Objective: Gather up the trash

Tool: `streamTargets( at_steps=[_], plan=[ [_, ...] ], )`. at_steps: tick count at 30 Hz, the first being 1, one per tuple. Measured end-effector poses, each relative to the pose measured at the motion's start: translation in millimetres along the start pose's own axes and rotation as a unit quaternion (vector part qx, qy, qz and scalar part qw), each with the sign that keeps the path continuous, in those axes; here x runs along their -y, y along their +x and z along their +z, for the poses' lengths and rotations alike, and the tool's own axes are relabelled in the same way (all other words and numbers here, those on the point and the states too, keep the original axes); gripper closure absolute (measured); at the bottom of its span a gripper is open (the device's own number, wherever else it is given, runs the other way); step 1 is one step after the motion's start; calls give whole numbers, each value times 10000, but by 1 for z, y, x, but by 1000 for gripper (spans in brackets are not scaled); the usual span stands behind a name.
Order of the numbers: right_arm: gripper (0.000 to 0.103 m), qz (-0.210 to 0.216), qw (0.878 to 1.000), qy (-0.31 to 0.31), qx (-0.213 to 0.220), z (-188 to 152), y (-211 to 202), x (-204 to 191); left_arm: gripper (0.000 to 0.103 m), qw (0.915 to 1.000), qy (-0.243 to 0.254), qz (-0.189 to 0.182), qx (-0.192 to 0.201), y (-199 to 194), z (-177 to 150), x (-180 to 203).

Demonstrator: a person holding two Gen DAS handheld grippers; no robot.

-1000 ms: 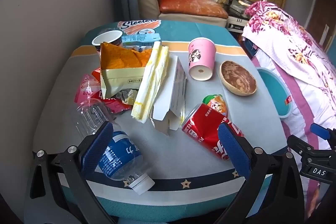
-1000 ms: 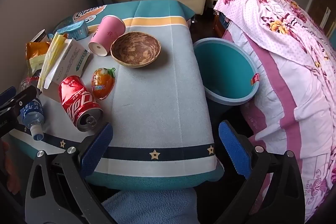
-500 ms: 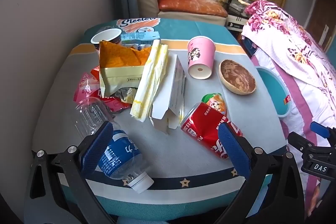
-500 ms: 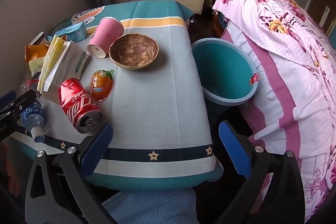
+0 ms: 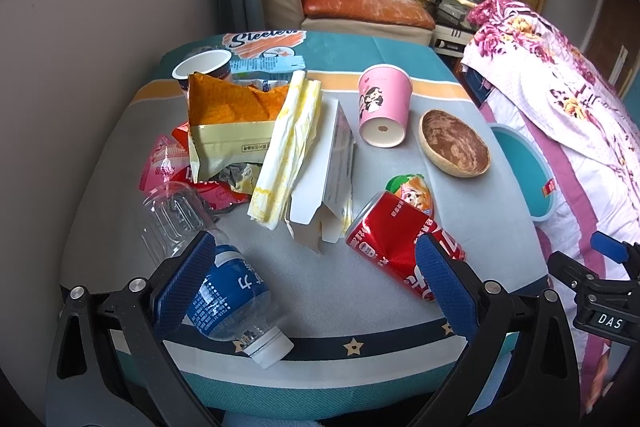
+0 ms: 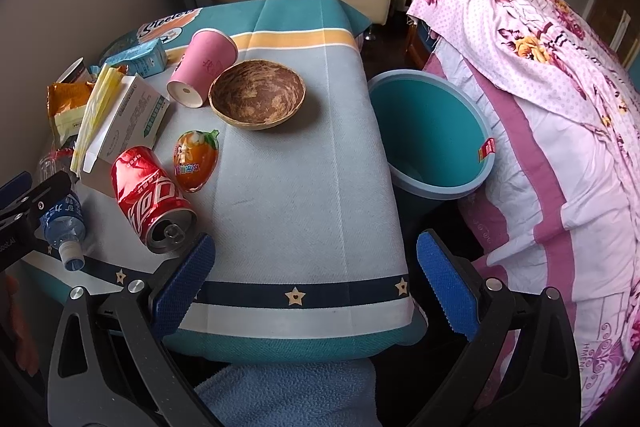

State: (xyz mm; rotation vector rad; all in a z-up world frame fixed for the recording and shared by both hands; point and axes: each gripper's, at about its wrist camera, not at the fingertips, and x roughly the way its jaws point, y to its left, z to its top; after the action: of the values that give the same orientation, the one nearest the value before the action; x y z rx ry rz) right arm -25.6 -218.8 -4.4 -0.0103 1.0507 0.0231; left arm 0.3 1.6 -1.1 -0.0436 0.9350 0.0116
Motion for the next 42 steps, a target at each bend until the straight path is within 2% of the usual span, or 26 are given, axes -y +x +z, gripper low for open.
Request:
streamTargets(
  at_steps=[42],
  plan=[
    [6,-18,9999,7,-144,-6,9,-1,3,10000,-29,-48,-46,1,-3,1]
  ],
)
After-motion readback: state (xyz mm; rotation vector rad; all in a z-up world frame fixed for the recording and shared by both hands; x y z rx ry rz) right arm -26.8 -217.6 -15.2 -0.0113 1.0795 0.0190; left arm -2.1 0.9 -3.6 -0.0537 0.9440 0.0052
